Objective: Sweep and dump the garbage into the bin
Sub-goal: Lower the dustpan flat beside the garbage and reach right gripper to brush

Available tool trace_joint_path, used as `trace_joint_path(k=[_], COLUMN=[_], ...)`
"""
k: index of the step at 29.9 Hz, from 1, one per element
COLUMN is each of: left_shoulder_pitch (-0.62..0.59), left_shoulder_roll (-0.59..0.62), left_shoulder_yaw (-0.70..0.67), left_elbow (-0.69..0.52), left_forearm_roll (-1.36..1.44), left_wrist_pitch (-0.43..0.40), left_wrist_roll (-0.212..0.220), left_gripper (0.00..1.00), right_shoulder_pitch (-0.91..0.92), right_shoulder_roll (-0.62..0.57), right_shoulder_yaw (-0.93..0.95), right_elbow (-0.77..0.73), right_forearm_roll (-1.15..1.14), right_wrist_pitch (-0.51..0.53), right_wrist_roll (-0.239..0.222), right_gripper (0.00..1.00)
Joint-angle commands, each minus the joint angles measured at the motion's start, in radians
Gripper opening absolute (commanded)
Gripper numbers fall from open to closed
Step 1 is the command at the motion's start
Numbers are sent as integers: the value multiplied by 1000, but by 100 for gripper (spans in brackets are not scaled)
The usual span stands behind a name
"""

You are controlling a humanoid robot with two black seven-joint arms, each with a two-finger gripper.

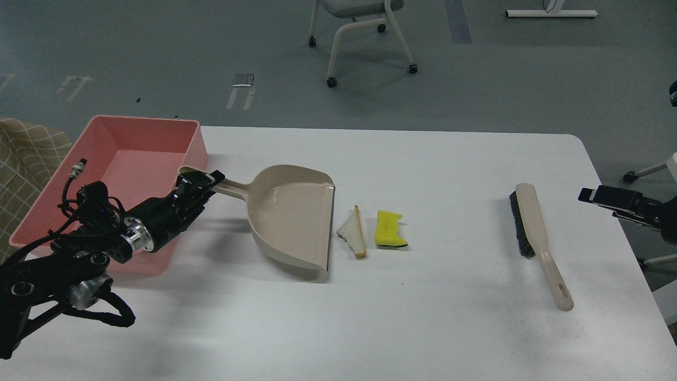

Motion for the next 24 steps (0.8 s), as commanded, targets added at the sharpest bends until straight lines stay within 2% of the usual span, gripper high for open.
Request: trace_joint_path(k=[1, 3, 7, 24], left_shoulder_pitch=[2, 3, 3, 3], left_shoulder_roll=[-3, -10, -30, -105], left_shoulder_yaw=[-1, -1, -1, 6], left_elbow=[1, 1, -7, 6], left_forearm_roll=[0, 0, 0, 2], left_wrist_pitch=[2, 5, 22, 58], left_wrist_roll=[0, 0, 0, 0], left_gripper=[2, 2, 2, 1], right_shoulder_pitch=[0, -1, -18, -21], right_shoulder_roll=[3, 5, 5, 6], right_shoulder_yaw=[5, 0, -13, -15], right_elbow=[-1, -2, -4, 3], right_forearm_roll=[-2, -3, -8, 0], right_wrist_pitch=[0, 0, 0, 0], right_wrist_roll=[-1, -4, -53, -54], right_gripper=[88, 87, 86, 86])
